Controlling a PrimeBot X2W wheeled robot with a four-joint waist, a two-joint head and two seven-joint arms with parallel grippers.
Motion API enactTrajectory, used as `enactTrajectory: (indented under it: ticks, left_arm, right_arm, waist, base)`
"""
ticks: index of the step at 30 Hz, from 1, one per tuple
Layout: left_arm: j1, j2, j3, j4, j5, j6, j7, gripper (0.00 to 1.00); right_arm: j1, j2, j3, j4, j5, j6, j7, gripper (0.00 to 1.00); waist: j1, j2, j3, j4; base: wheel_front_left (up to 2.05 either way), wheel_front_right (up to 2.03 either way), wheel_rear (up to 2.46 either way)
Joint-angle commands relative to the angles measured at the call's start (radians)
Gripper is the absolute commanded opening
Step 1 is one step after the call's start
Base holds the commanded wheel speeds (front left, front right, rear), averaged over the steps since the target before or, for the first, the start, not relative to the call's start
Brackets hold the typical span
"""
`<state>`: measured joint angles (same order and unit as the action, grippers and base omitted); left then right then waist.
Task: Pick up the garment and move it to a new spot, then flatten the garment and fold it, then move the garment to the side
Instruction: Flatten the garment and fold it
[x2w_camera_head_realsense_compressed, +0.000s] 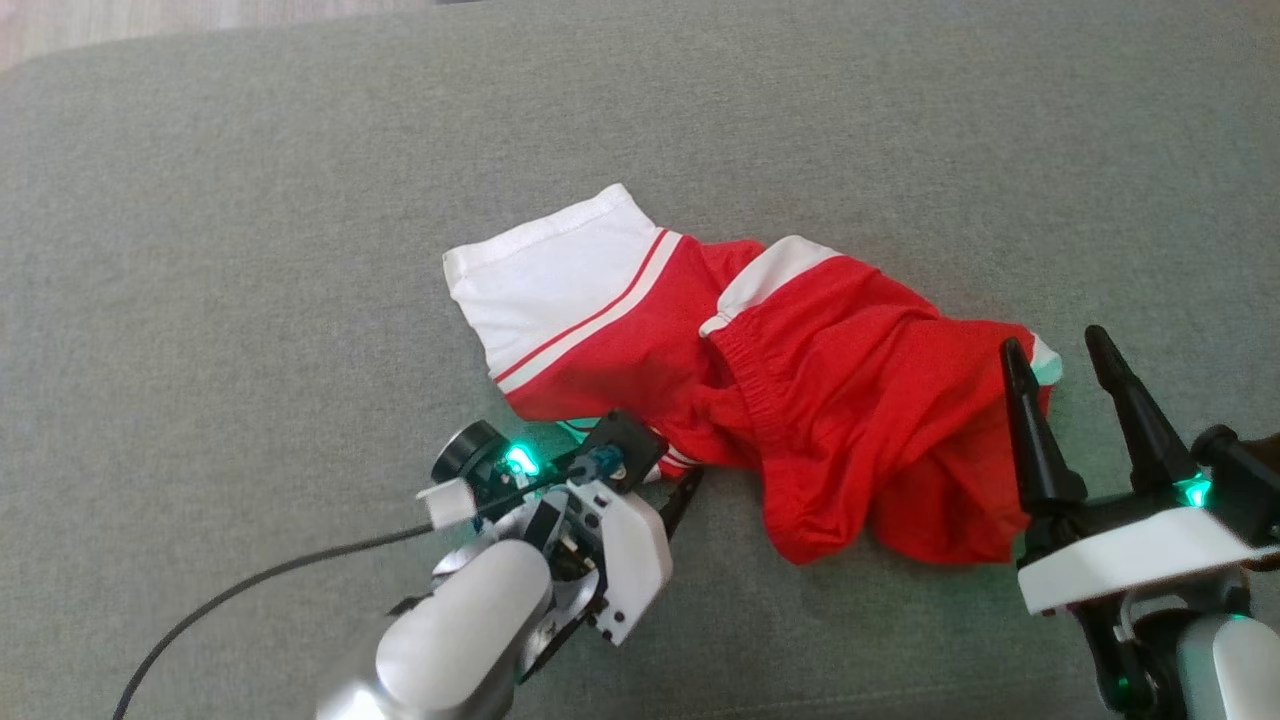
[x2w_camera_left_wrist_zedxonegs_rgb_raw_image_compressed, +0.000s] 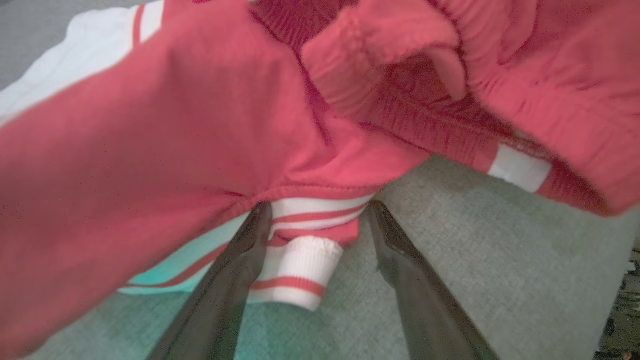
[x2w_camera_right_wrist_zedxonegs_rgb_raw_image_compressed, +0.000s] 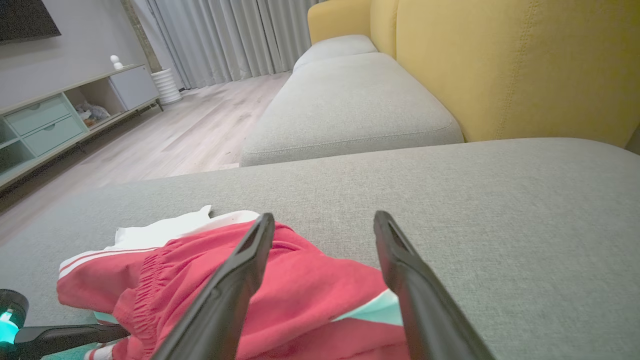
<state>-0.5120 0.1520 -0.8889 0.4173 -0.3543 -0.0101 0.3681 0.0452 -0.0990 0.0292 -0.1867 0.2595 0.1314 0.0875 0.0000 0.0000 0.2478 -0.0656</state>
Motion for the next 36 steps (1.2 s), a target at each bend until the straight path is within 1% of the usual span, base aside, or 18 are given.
enactTrajectory:
  ticks: [1,2,3,5,8,11,14,19,23,27,32,33,36]
  left_arm:
    - [-0.032,0.007,0.014,-0.002,0.012,-0.002,0.018,0.78]
    - [-0.037,0.006,0.013,0.005,0.015,0.001,0.016,0.33]
    - [-0.040,0.006,0.017,0.013,0.013,0.004,0.015,0.00]
    - [-0.044,0.010,0.037,0.012,-0.003,0.007,-0.003,0.00]
    - [-0.065,0.025,0.079,-0.028,0.000,0.041,-0.068,0.00]
    - [-0.079,0.040,0.120,-0.127,0.001,0.073,-0.128,0.00]
    - [-0.100,0.069,0.161,-0.257,0.025,0.117,-0.170,0.00]
    - [-0.140,0.144,0.245,-0.461,0.064,0.183,-0.187,0.00]
    - [-0.163,0.219,0.349,-0.571,0.077,0.243,-0.175,0.00]
    - [-0.173,0.295,0.459,-0.651,0.070,0.295,-0.139,0.00]
    - [-0.182,0.391,0.614,-0.713,0.040,0.339,-0.117,0.00]
    - [-0.182,0.391,0.614,-0.713,0.040,0.339,-0.117,0.00]
    - [-0.182,0.444,0.699,-0.736,0.028,0.362,-0.108,0.00]
  right_arm:
    - [-0.041,-0.014,0.025,-0.032,0.005,-0.001,-0.011,1.00]
    - [-0.042,-0.014,0.025,-0.029,0.005,-0.001,-0.013,1.00]
    - [-0.043,-0.013,0.026,-0.026,0.005,-0.001,-0.014,1.00]
    - [-0.044,-0.010,0.028,-0.018,0.005,-0.001,-0.017,1.00]
    - [-0.039,-0.007,0.023,-0.010,0.002,-0.001,-0.022,1.00]
    - [-0.032,-0.003,0.020,-0.002,-0.004,-0.001,-0.025,1.00]
    - [-0.027,0.005,0.021,0.003,-0.002,-0.001,-0.027,1.00]
    - [-0.014,0.016,0.020,0.004,-0.004,-0.001,-0.025,1.00]
    - [-0.007,0.021,0.015,0.000,-0.005,-0.001,-0.022,1.00]
    - [-0.001,0.024,0.009,-0.006,-0.004,-0.001,-0.019,1.00]
    - [0.002,0.025,0.004,-0.018,-0.005,-0.001,-0.011,1.00]
    - [0.002,0.025,0.004,-0.018,-0.005,-0.001,-0.011,1.00]
    - [0.004,0.022,-0.001,-0.026,-0.005,-0.001,-0.006,1.00]
  waist:
    - [0.0000,0.0000,0.000,-0.001]
    - [0.0000,0.0000,-0.001,-0.001]
    - [0.0000,0.0000,-0.002,-0.002]
    - [0.0000,0.0000,-0.009,-0.005]
    - [0.0000,0.0000,-0.026,-0.001]
    - [0.0000,0.0000,-0.049,0.005]
    - [0.0000,0.0000,-0.070,0.014]
    - [0.0000,0.0000,-0.094,0.030]
    - [0.0000,0.0000,-0.102,0.046]
    - [0.0000,0.0000,-0.100,0.070]
    - [0.0000,0.0000,-0.090,0.102]
    - [0.0000,0.0000,-0.090,0.102]
    - [0.0000,0.0000,-0.082,0.121]
  base:
    - [0.00,0.00,0.00]
    - [0.00,0.00,0.00]
    - [0.00,0.00,0.00]
    - [0.00,0.00,0.00]
    - [0.00,0.00,0.00]
    - [0.00,0.00,0.00]
    - [0.00,0.00,0.00]
    - [0.00,0.00,0.00]
    - [0.00,0.00,0.00]
    - [0.00,0.00,0.00]
    - [0.00,0.00,0.00]
    - [0.00,0.00,0.00]
    - [0.00,0.00,0.00]
